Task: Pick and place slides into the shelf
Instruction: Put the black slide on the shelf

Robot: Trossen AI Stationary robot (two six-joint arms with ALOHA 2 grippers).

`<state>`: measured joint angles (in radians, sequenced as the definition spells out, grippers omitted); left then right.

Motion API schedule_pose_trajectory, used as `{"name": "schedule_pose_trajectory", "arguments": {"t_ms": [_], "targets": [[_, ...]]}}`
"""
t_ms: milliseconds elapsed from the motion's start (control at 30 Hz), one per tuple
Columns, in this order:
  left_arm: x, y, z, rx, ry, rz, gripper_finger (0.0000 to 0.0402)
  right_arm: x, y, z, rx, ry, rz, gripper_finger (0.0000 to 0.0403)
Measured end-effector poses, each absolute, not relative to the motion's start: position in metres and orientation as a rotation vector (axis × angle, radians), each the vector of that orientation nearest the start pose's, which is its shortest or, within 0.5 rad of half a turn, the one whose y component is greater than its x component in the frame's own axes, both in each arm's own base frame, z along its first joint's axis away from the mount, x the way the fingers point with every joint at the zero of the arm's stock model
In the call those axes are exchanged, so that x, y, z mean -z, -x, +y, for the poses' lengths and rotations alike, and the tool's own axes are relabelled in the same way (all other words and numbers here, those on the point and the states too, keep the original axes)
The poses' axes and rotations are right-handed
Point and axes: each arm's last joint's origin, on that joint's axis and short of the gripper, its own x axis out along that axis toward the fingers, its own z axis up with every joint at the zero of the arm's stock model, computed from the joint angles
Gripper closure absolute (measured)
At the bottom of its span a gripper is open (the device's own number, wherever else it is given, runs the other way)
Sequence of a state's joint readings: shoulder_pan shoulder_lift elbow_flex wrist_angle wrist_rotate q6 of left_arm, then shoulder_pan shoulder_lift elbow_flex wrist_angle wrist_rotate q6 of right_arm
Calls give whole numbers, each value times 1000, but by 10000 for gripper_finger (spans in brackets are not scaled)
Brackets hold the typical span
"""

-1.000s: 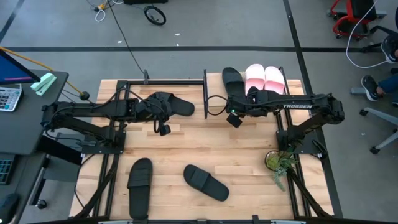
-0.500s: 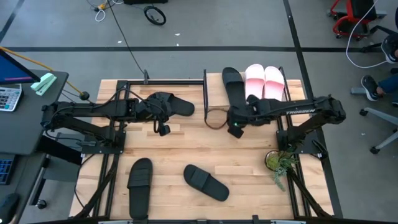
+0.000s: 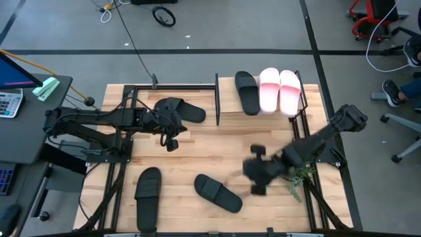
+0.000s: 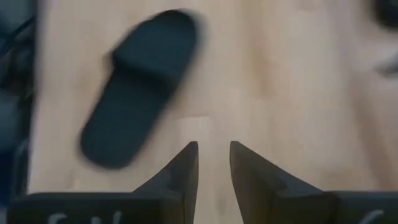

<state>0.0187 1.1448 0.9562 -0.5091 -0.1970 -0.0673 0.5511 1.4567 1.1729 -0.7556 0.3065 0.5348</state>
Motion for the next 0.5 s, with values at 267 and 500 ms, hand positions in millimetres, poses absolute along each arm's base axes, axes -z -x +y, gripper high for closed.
{"name": "schedule_pose_trajectory", "arguments": {"t_ms": [267,500], "targets": [[-295,-236,6,-212,-5,689,389,-219,-222,179,-188,275,869,306],[-295,-236,6,-213,-5,690,382,-188,-222,174,-171,235,768,306]]}}
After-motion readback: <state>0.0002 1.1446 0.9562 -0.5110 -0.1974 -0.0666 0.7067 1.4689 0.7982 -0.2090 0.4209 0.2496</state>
